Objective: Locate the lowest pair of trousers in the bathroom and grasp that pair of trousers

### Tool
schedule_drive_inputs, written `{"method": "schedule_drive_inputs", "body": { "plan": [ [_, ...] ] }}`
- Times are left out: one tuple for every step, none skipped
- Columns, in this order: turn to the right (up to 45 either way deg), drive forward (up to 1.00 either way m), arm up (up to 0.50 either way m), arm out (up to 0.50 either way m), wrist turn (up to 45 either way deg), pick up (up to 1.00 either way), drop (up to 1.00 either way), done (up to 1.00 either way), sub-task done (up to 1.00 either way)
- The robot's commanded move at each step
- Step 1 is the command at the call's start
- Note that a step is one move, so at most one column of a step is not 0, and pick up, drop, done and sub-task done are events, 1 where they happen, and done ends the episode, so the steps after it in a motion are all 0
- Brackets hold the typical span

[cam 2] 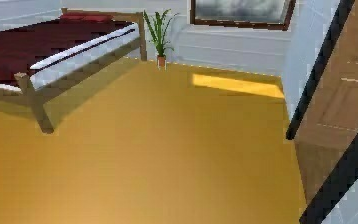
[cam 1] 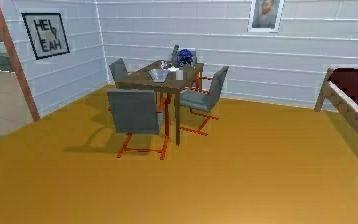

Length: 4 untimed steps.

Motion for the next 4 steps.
{"method": "schedule_drive_inputs", "body": {
  "plan": [
    [0.0,0.7,0.0,0.0,0.0,0.0,0.0,0.0,0.0],
    [-45.0,0.0,0.0,0.0,0.0,0.0,0.0,0.0,0.0],
    [-15.0,0.0,0.0,0.0,0.0,0.0,0.0,0.0,0.0],
    [0.0,1.0,0.0,0.0,0.0,0.0,0.0,0.0,0.0]
  ]
}}
